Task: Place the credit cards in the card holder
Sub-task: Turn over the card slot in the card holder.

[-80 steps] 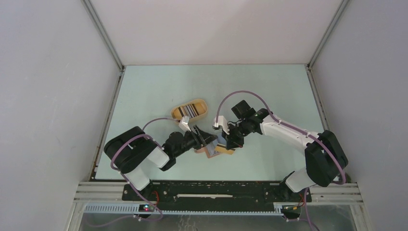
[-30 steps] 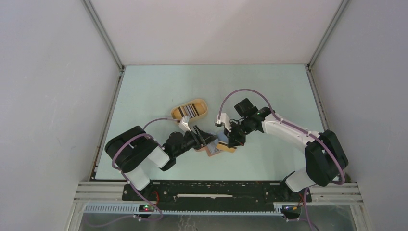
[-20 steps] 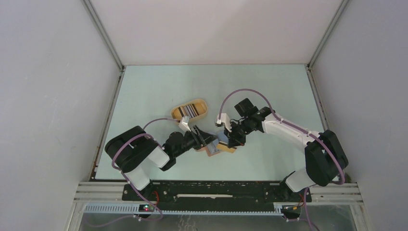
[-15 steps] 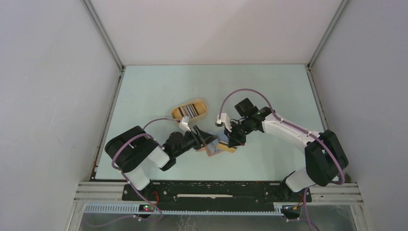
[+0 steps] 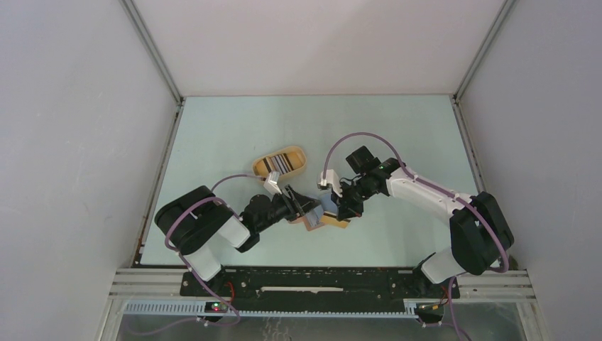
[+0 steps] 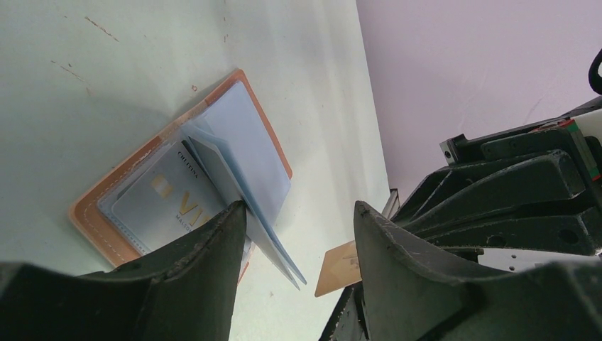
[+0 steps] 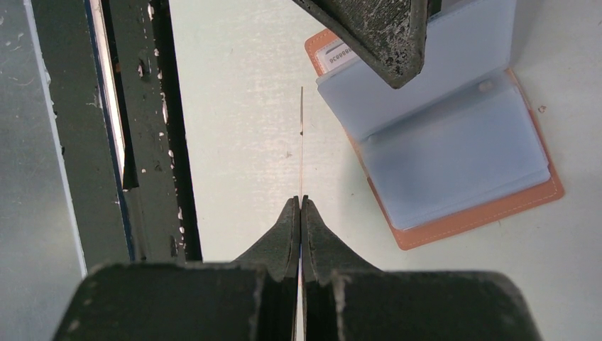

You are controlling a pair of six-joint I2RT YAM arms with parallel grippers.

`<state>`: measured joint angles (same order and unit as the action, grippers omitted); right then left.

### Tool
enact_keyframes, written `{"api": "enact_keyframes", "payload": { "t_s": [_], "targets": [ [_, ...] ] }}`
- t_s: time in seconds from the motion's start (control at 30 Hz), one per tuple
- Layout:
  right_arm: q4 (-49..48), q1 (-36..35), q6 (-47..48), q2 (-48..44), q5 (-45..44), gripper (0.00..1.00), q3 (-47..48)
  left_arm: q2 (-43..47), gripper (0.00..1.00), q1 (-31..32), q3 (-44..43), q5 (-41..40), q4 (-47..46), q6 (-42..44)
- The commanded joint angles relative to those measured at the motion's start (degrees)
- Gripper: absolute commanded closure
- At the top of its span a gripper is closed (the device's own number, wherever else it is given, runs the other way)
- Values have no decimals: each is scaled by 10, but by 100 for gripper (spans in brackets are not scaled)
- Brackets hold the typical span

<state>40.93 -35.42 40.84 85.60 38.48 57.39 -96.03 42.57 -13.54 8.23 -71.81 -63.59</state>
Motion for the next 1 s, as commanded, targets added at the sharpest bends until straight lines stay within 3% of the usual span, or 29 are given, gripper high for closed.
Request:
{"api": "enact_keyframes", "payload": {
  "t_s": [0.0, 0.97],
  "targets": [
    [-2, -7, 8, -6, -4, 100, -1, -6, 38, -5, 2, 8, -10, -1],
    [-24, -29, -13, 15, -45, 100, -1, -9, 38, -5, 4, 10, -17, -1]
  ]
}}
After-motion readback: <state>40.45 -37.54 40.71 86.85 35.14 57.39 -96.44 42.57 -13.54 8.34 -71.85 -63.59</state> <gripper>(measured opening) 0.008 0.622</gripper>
